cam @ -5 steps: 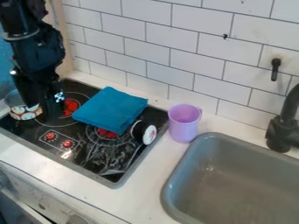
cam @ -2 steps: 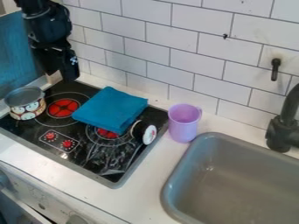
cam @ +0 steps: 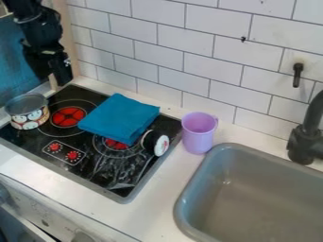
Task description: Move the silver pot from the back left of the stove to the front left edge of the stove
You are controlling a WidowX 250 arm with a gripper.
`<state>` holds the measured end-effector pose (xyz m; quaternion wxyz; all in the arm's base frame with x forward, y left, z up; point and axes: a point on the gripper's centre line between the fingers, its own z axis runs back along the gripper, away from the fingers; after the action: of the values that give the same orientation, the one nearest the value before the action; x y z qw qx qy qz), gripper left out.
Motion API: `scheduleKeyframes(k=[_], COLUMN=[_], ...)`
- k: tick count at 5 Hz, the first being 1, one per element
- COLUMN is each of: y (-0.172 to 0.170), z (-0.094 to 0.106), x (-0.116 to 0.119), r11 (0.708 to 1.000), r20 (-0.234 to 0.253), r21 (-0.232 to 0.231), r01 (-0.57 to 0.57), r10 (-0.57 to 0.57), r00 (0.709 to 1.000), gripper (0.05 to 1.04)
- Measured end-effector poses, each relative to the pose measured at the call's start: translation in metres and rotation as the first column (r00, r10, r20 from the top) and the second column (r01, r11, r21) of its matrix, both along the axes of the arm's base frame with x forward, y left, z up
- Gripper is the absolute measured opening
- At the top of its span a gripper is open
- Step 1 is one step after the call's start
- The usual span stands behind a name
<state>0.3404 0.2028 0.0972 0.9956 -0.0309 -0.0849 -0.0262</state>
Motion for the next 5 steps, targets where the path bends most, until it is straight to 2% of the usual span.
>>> scheduleKeyframes(k=[1, 2, 4, 5], y=[0.010, 0.016, 0.027, 0.028], z=[-0.007, -0.015, -0.030, -0.041], x=[0.006, 0.005, 0.004, 0.003], r11=[1.000, 0.999, 0.989, 0.985], r20=[-0.014, -0.037, -0.026, -0.003], r21=[-0.003, 0.025, 0.105, 0.119], r01=[-0.023, -0.047, -0.100, -0.122], r10=[0.023, 0.048, 0.103, 0.123], r00=[1.000, 0.998, 0.994, 0.992], gripper=[1.003, 1.003, 1.003, 1.003])
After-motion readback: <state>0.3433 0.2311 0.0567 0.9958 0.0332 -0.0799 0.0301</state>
